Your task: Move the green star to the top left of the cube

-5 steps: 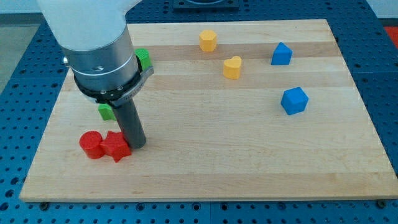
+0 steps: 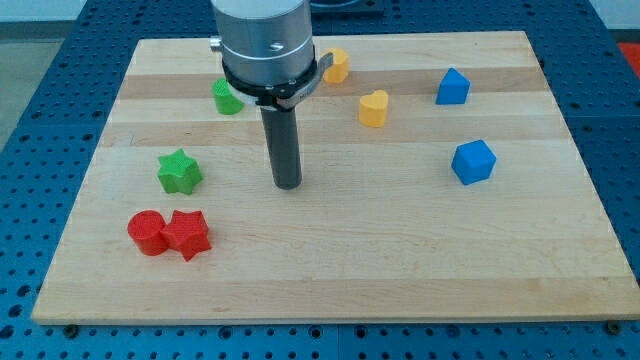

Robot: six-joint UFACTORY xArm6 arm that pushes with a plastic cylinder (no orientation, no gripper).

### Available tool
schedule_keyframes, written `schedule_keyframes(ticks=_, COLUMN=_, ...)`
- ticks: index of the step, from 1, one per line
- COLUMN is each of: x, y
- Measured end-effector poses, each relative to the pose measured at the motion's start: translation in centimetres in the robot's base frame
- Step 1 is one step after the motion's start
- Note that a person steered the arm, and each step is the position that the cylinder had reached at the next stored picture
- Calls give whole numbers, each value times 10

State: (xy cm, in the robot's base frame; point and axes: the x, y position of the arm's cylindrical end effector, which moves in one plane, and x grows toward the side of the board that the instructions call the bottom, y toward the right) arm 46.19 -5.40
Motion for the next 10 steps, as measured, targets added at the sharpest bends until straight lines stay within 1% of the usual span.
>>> schedule_keyframes(ticks=1, x=-17, y=-3)
schedule_keyframes(ticks=2, x=-36, y=-26)
schedule_keyframes(ticks=3, x=-45, y=-51)
schedule_keyframes(ticks=6, x=-49, y=-137)
schedule_keyframes(ticks=7, x=-34, y=-144)
schedule_keyframes(ticks=8, x=-32, y=-189)
schedule_keyframes(ticks=9, x=-5, y=-163)
schedule_keyframes(ticks=10, x=4, y=-90)
